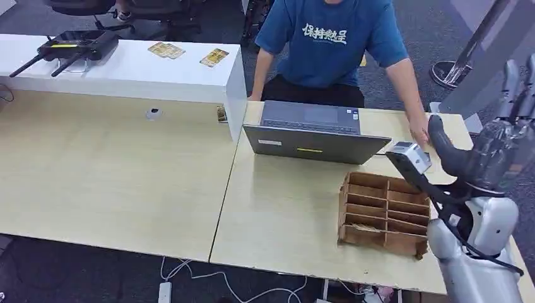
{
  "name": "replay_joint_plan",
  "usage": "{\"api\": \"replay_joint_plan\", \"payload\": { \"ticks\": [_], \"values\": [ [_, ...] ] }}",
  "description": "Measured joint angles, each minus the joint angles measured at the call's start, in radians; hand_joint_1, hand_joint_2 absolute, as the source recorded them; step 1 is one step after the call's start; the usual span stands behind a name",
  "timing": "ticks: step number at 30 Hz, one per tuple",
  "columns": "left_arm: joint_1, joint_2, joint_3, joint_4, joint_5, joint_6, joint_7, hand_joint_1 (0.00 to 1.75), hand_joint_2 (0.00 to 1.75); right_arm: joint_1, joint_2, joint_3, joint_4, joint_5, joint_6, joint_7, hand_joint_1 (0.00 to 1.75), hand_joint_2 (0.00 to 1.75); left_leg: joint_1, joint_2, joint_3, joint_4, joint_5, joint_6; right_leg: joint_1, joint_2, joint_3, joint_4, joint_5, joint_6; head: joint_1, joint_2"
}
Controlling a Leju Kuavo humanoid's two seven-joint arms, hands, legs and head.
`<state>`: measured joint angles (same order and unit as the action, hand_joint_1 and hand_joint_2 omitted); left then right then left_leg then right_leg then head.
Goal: Pass the card to the sensor for recognition and then transmit it.
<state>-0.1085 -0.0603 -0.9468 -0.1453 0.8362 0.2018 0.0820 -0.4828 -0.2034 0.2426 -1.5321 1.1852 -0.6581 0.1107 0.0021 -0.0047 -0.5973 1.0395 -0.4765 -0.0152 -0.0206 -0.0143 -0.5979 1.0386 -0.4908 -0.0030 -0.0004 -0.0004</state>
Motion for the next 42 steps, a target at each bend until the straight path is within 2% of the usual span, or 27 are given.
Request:
{"api": "replay_joint_plan", "payload": {
  "ticks": [9, 19, 29, 42],
  "values": [
    [0.002, -0.004, 0.000, 0.000, 0.017, 0.016, -0.001, 0.00, 0.00, 0.151, -0.027, -0.077, -0.125, 0.026, -0.034, -0.047, 0.00, 1.75, 0.000, 0.000, 0.000, 0.000, 0.000, 0.000, 0.000, 0.000, 0.000, 0.000, 0.000, 0.000, 0.000, 0.000],
    [0.003, -0.004, 0.000, 0.001, 0.032, 0.016, -0.007, 0.00, 0.00, 0.270, -0.044, -0.149, -0.198, 0.042, -0.035, -0.061, 0.00, 1.75, 0.000, 0.000, 0.000, 0.000, 0.000, 0.000, 0.000, 0.000, 0.000, 0.000, 0.000, 0.000, 0.000, 0.000],
    [0.004, -0.005, 0.000, 0.005, 0.038, 0.018, -0.008, 0.00, 0.00, 0.326, -0.055, -0.222, -0.215, 0.029, -0.035, -0.060, 0.00, 1.75, 0.000, 0.001, 0.000, 0.000, 0.000, 0.000, 0.000, 0.000, 0.000, 0.000, 0.000, 0.000, 0.000, 0.000],
    [0.004, -0.006, 0.000, 0.005, 0.038, 0.018, -0.008, 0.00, 0.00, 0.335, -0.060, -0.238, -0.217, 0.029, -0.035, -0.060, 0.00, 1.75, 0.000, 0.001, 0.000, 0.000, 0.000, 0.000, 0.000, 0.000, 0.000, 0.000, 0.000, 0.000, 0.000, 0.000]
  ]
}}
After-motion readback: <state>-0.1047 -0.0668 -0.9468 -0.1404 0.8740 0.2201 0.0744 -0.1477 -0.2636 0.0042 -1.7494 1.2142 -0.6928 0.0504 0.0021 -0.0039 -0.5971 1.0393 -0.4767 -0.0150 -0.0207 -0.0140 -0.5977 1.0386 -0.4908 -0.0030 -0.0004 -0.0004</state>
